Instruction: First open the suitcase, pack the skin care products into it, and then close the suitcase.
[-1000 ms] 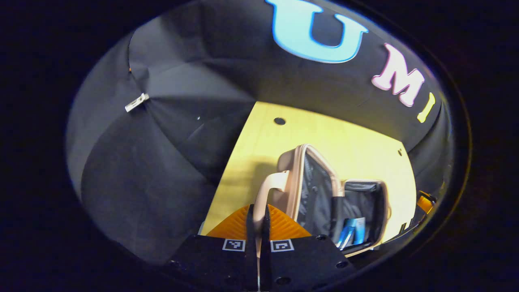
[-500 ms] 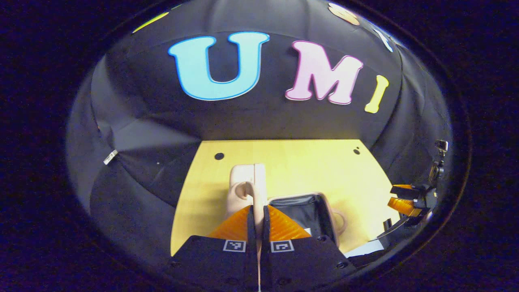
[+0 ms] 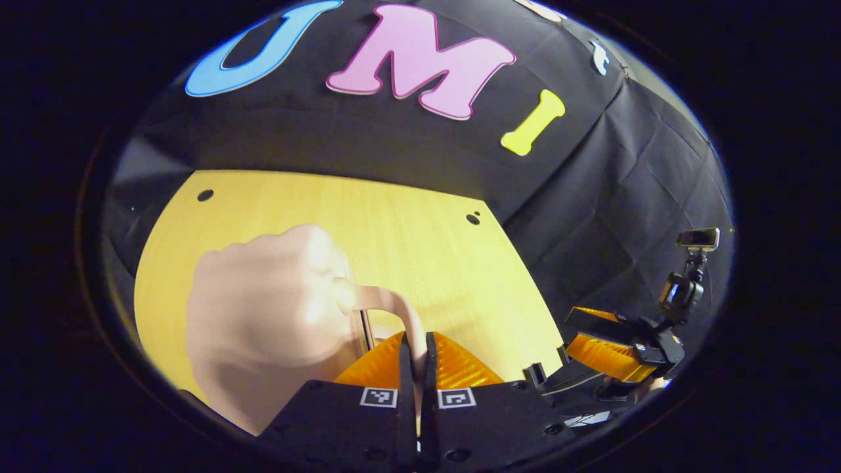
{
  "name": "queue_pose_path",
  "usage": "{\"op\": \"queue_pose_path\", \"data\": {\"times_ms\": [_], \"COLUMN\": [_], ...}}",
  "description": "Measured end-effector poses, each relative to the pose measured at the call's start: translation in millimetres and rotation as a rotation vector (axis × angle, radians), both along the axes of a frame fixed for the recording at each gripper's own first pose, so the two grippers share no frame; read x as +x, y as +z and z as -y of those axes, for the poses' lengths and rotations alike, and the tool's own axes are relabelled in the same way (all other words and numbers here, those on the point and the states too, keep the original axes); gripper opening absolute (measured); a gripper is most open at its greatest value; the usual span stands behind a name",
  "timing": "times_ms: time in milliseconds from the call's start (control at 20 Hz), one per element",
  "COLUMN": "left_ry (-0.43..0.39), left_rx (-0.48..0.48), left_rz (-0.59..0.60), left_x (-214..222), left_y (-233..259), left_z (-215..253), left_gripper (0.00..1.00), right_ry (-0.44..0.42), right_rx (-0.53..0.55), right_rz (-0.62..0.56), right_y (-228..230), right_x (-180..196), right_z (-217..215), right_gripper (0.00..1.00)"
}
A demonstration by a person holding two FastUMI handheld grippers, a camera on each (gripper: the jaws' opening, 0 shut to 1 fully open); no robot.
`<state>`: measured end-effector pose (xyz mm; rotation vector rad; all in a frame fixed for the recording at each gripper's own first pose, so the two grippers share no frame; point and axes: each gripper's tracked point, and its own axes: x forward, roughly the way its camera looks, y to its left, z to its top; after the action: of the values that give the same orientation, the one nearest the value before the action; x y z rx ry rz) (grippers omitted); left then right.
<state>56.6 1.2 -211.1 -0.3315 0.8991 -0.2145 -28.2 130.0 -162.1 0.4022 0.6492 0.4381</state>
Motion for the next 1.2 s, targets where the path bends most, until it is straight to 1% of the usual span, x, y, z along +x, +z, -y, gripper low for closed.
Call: {"op": "queue_pose_path", "data": {"times_ms": [150, 250, 350, 500, 600, 650, 700, 750, 1000, 1100, 1200], "left_ry": [0.009, 0.006, -0.002, -0.012, -0.01, 0.002, 0.016, 0.033, 0.073, 0.115, 0.173], "left_rx": [0.009, -0.015, 0.033, 0.096, 0.103, 0.147, 0.209, 0.252, 0.332, 0.345, 0.344], "left_rz": [-0.103, -0.154, -0.162, -0.191, -0.176, -0.152, -0.127, -0.086, 0.211, 0.329, 0.459], "left_x": [-2, 0, 3, 0, 4, 8, 11, 12, 24, 27, 28], "left_y": [-40, -57, -73, -79, -67, -61, -54, -42, 65, 116, 169], "left_z": [2, 15, 18, 18, 25, 21, 11, 6, -1, -7, -13], "left_gripper": [0.09, 0.1, 0.13, 0.19, 0.42, 0.63, 0.75, 0.96, 0.96, 0.96, 0.95], "right_ry": [-0.041, -0.07, -0.088, -0.096, -0.087, -0.084, -0.081, -0.075, -0.057, -0.051, -0.069], "right_rx": [-0.011, -0.02, -0.026, -0.027, -0.026, -0.027, -0.03, -0.033, -0.081, -0.105, -0.15], "right_rz": [-0.037, -0.051, -0.06, -0.06, -0.056, -0.048, -0.036, -0.027, 0.078, 0.151, 0.244], "right_y": [-6, -12, -16, -18, -18, -16, -14, -12, 20, 49, 85], "right_x": [-10, -15, -18, -20, -19, -17, -13, -11, 17, 36, 60], "right_z": [25, 40, 49, 54, 50, 50, 49, 47, 42, 42, 48], "right_gripper": [0.97, 0.97, 0.97, 0.97, 0.97, 0.97, 0.97, 0.97, 0.97, 0.98, 0.97]}}
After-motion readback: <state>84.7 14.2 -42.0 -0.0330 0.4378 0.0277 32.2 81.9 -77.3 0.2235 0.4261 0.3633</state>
